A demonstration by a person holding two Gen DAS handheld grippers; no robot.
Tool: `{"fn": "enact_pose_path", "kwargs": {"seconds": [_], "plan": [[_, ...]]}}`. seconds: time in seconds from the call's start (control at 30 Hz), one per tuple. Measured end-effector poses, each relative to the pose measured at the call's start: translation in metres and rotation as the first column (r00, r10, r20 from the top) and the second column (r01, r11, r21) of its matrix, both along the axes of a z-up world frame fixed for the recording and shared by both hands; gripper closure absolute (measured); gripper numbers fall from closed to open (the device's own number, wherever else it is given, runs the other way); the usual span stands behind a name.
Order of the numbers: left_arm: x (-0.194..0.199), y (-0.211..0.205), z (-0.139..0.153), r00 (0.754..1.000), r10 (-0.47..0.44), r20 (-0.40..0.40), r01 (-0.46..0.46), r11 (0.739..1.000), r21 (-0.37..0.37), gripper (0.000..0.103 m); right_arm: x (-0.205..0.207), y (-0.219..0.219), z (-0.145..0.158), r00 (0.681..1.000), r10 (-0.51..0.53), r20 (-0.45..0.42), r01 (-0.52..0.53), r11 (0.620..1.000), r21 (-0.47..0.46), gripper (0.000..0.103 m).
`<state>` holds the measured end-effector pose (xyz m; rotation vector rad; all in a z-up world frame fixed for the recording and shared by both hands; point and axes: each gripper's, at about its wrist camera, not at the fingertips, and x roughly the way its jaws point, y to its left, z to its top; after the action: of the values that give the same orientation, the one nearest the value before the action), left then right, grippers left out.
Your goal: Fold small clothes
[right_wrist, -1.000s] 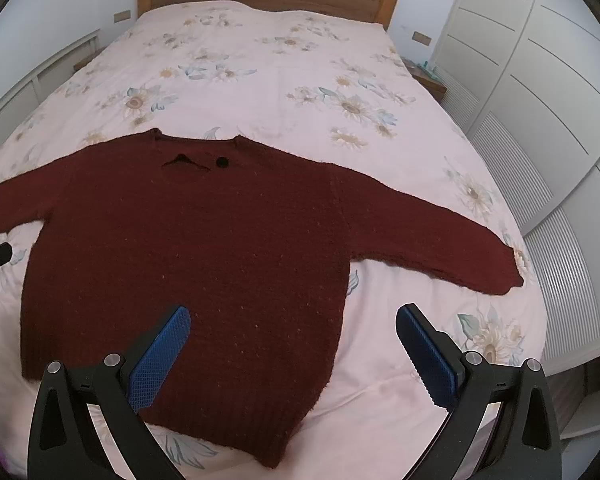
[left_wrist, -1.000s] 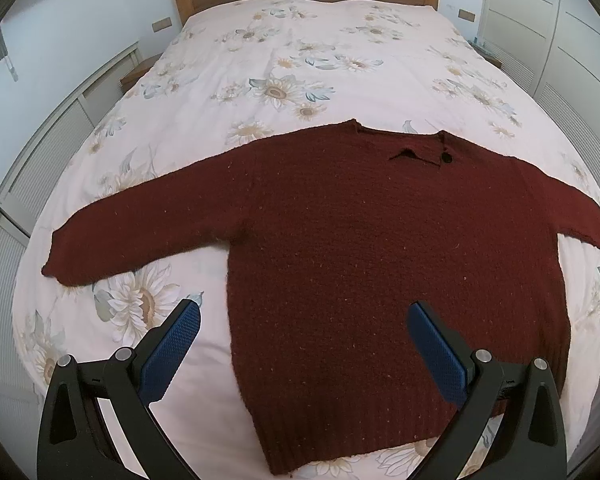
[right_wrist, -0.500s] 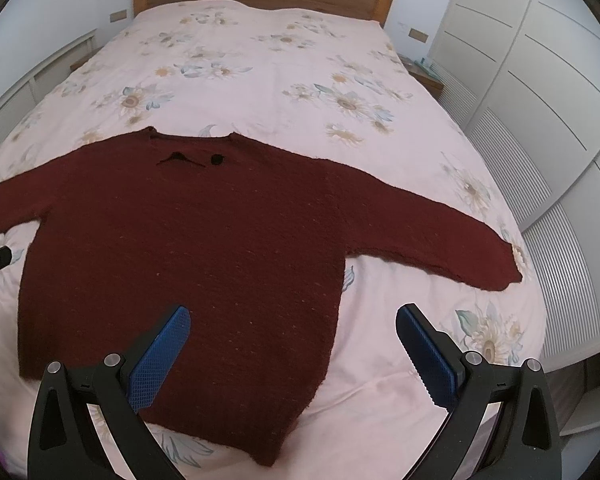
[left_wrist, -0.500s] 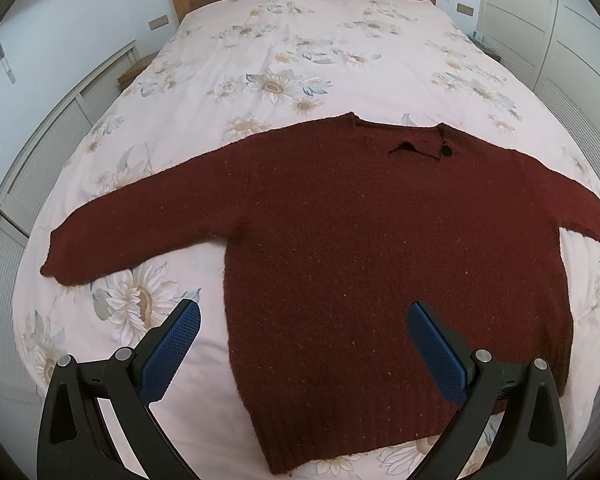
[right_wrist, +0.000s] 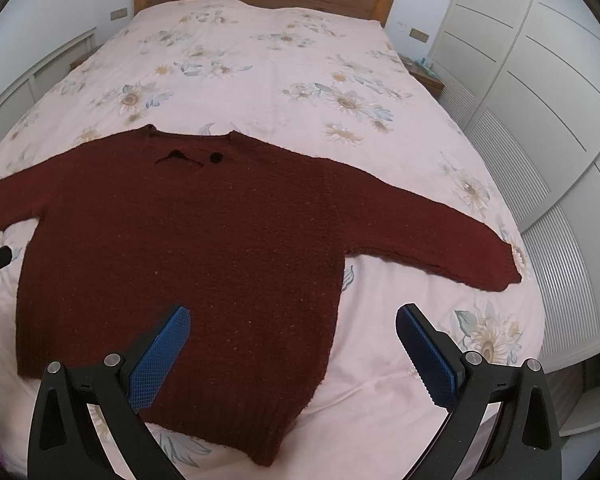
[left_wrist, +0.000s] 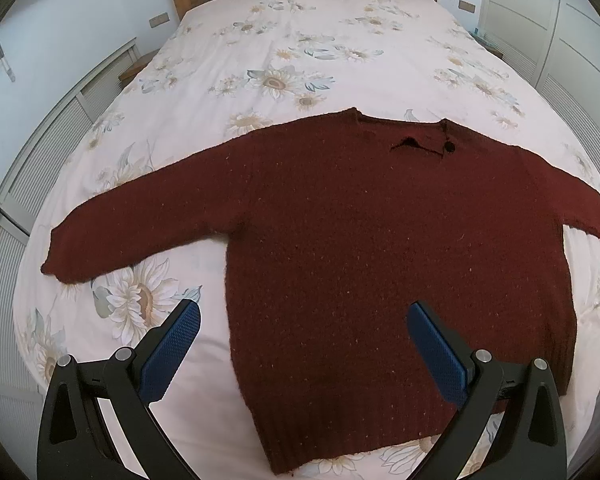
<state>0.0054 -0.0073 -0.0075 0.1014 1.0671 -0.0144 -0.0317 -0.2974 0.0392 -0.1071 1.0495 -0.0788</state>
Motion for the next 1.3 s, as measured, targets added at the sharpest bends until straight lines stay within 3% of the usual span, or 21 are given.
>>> {"fn": "enact_pose_path", "kwargs": {"seconds": [1.3], "plan": [[0.003, -0.001, -0.006, 1.000, -0.010, -0.022, 0.010, 1.000, 0.020, 0.001, 0.006, -0.007, -0.013, 1.000, -0.005, -0.029, 0.005, 1.000, -0.009, 0.001]]}}
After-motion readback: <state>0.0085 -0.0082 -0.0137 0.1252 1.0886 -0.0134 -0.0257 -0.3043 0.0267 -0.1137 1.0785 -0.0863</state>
